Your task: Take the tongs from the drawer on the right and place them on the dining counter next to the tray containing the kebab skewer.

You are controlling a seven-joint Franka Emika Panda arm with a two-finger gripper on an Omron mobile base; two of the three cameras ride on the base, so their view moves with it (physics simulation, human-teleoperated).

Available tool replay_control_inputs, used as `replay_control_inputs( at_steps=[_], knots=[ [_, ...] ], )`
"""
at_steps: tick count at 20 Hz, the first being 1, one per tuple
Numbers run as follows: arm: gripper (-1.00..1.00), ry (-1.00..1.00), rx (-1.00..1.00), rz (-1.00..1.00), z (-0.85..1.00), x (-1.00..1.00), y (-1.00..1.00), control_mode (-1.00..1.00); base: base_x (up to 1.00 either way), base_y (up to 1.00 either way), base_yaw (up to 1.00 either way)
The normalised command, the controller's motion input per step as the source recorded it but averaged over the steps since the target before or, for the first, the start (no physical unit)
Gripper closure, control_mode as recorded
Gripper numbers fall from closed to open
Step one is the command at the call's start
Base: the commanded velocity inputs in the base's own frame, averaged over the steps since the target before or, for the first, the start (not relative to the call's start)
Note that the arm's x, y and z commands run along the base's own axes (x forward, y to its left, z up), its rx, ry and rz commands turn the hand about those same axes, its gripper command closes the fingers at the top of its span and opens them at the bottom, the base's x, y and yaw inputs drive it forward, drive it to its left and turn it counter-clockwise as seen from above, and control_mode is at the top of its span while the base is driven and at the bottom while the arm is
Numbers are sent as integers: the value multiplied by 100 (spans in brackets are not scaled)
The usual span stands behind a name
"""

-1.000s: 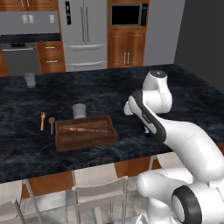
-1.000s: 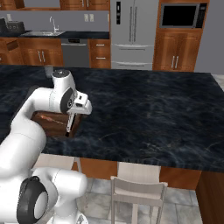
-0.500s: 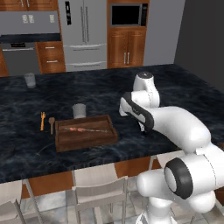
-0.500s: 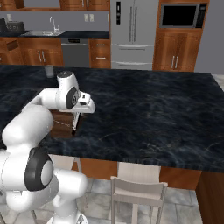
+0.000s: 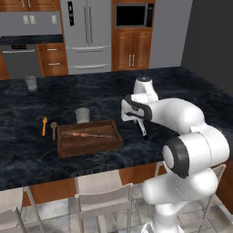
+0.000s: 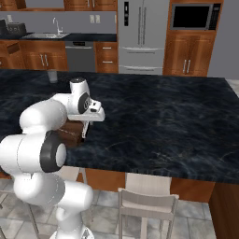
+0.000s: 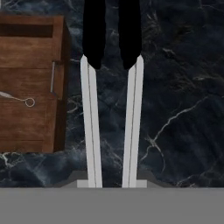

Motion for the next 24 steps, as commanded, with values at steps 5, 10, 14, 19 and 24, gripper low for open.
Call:
replay_control_inputs(
  at_steps=[5, 10, 14, 19, 24],
  knots=[
    [100, 5, 0, 0, -42, 20, 1, -100, 0, 0, 0],
    [100, 2, 0, 0, -30, 12, 5, -100, 0, 0, 0],
    [100, 0, 0, 0, -21, 5, 8, -100, 0, 0, 0],
    [100, 0, 0, -1, -24, 13, 3, -100, 0, 0, 0],
    [100, 1, 0, -2, -16, 2, 1, -100, 0, 0, 0]
  ],
)
